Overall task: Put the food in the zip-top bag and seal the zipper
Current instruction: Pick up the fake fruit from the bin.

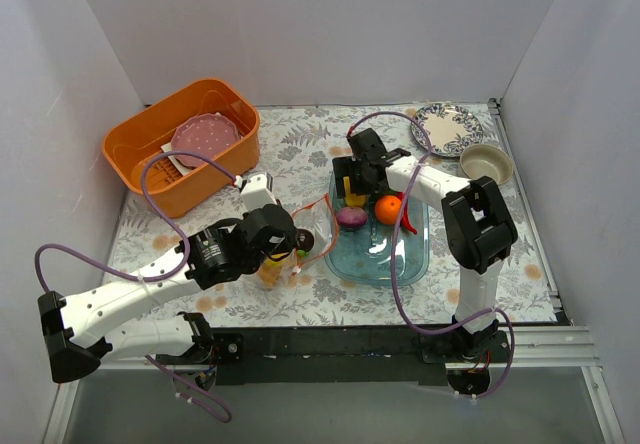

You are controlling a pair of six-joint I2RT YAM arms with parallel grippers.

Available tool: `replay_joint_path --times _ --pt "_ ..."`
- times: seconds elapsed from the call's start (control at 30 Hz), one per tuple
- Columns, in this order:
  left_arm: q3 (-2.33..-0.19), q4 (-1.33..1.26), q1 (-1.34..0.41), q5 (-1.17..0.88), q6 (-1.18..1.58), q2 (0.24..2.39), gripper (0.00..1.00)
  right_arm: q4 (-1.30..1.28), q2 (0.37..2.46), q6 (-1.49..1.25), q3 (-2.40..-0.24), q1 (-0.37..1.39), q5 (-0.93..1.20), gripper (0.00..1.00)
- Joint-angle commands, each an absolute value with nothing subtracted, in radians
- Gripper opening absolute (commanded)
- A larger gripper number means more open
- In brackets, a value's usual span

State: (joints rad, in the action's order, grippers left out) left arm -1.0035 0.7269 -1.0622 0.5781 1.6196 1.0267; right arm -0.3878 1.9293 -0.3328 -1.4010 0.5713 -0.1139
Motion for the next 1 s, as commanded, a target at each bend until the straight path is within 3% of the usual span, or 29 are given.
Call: replay_joint_path --times 0.0,0.23,0.97 --pt "-1.019 0.73 -1.058 0.569 1.626 1.011 0.05 -0.338 1.931 -0.313 -1.396 0.568 -0.123 0.89" --pt "-1.014 0.743 -1.058 0.572 1.635 1.006 0.06 -0.325 1.924 -0.314 -1.378 0.566 -0.095 0.44" --pt "-1.006 0.724 -1.057 0.558 1.629 1.037 0.06 -0.321 1.566 -0.345 -1.204 0.568 -0.069 0.4"
